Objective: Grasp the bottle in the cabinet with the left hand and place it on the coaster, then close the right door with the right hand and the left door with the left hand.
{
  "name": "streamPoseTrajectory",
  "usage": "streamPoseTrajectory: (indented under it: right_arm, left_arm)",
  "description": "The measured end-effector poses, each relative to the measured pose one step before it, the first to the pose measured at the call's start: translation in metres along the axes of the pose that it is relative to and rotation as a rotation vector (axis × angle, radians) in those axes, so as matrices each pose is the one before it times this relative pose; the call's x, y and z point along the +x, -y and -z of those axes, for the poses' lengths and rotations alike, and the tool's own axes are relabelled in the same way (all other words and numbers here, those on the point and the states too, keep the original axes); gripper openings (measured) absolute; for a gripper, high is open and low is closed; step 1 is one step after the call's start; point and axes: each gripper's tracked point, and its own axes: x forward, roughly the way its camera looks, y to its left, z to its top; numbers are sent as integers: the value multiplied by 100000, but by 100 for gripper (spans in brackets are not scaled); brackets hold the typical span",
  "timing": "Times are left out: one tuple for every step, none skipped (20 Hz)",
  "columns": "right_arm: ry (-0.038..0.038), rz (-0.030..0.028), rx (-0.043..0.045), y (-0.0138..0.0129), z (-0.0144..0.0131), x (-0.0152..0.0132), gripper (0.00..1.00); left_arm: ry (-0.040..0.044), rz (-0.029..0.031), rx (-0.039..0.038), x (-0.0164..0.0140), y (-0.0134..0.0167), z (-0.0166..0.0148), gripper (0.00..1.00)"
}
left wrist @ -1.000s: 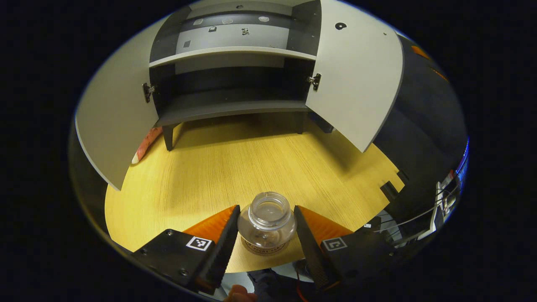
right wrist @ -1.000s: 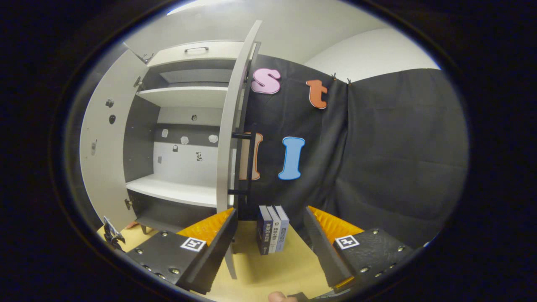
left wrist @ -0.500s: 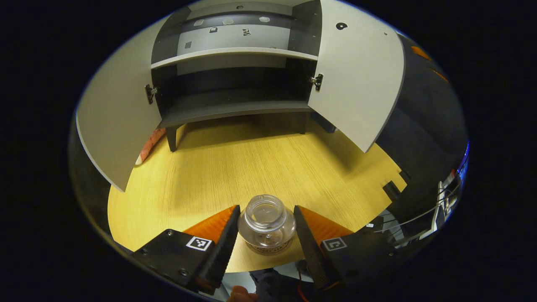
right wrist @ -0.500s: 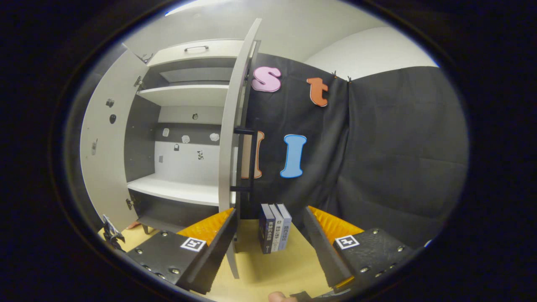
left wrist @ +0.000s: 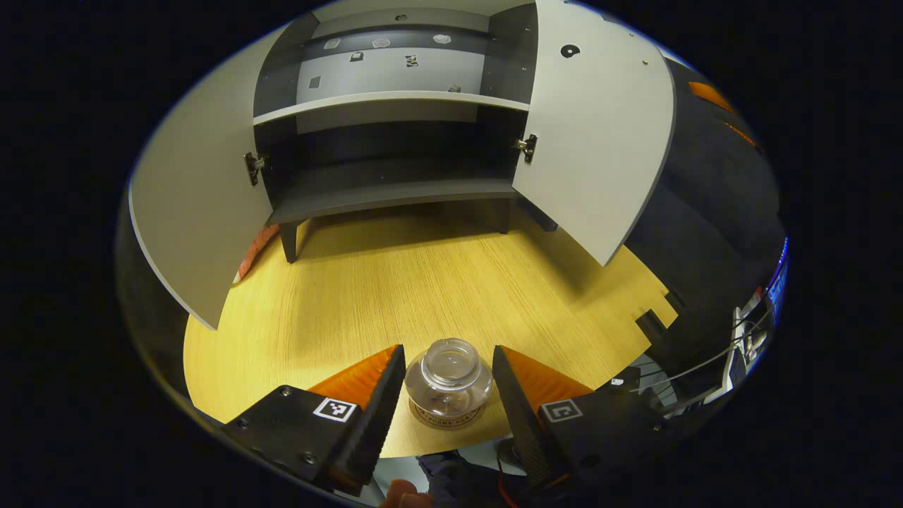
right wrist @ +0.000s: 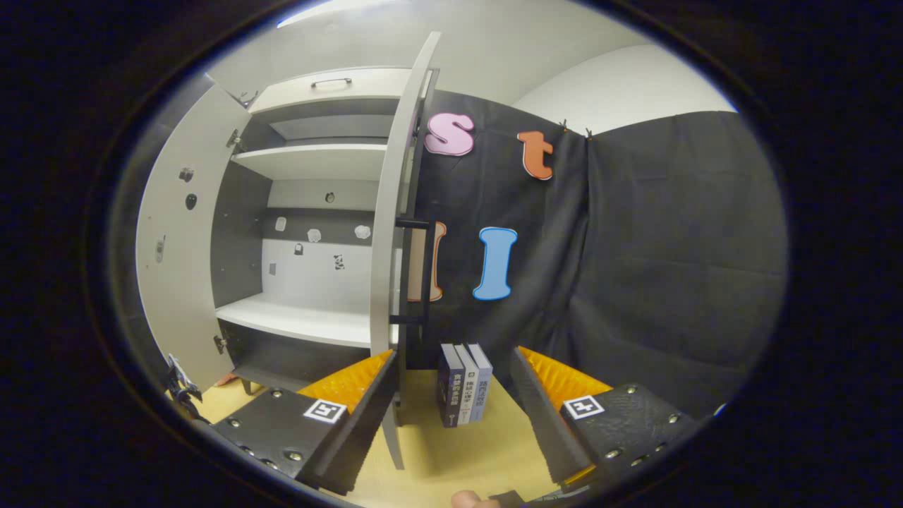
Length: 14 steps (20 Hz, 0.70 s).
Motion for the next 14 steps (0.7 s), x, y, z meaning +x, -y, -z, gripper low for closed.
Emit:
streamPoseTrajectory:
  right_arm:
    - [41, -152, 123, -67, 26, 14, 94]
    - [151, -66, 138, -77, -111, 13, 94]
    - [183, -143, 117, -57, -65, -9, 94]
    - [131, -64, 71, -30, -32, 64, 94]
    - [74, -89, 95, 0, -27, -32, 94]
    - [-16, -23, 112, 28, -10, -17, 94]
    - [-12, 88, 141, 38, 38, -24, 94]
    - [-40, 75, 187, 53, -28, 1, 96]
    - [79, 33, 270, 0, 54, -44, 96]
    - [36, 68, 235, 40, -40, 36, 96]
    - [-51, 3, 202, 60, 23, -103, 96]
    - [42, -3, 150, 10, -20, -114, 94]
    - [81, 95, 80, 83, 17, -39, 94]
    - [-12, 52, 9, 34, -34, 17, 94]
  left_arm:
    - [715, 22, -588, -143, 37, -332, 80]
    - [653, 155, -818, -159, 54, -166, 83]
    - [1119, 416, -1027, -211, 119, -421, 78]
    - [1206, 115, -475, -108, 23, -388, 78]
    - [1681, 144, -506, -174, -21, -501, 78]
    - [525, 147, -449, -125, 64, -116, 78]
    - [-2, -35, -514, -72, 46, -158, 78]
    - [349, -25, -465, -190, -22, -117, 78]
    - [923, 228, -620, -116, 44, -467, 78]
    - [756, 184, -570, -133, 45, -223, 78]
    - [488, -104, -498, -159, 12, -254, 78]
    - [629, 67, -565, -63, 68, -305, 78]
    - [696, 301, -694, -166, 106, -374, 78]
    - [764, 426, -823, -170, 137, -361, 78]
